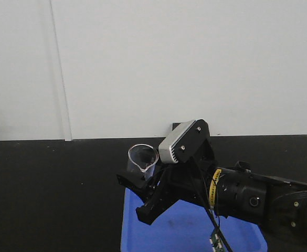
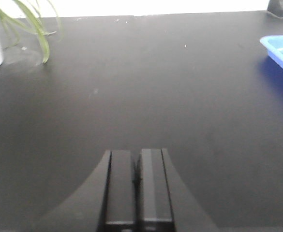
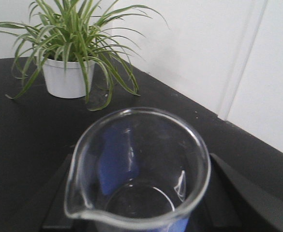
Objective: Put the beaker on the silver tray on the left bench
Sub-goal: 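Hold the beaker raised in the right gripper while the base drives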
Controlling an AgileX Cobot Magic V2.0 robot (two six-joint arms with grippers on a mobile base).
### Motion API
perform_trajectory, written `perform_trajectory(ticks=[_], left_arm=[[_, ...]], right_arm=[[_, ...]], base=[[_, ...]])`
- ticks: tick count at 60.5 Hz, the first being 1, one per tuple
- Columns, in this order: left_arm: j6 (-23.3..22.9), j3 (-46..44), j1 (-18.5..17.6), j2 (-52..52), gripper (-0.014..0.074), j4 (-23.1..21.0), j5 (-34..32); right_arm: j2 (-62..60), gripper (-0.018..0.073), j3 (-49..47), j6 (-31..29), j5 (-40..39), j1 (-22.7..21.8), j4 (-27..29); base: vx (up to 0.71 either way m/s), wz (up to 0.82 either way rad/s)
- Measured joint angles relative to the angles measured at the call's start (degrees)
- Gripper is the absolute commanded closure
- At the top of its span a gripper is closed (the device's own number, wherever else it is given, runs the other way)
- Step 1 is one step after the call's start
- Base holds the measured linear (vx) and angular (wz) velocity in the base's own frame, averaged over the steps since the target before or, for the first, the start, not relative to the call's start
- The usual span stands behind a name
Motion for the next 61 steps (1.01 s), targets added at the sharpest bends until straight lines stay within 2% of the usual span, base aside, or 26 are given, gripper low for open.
perform_trajectory(ticks=[61], left_arm=[[0.0,0.0,0.0,0.0,0.0595,0.0,0.0]], right_arm=[[0.0,0.0571,0.0,0.0,0.0,0.0,-0.1]], base=[[-0.26,0.03]])
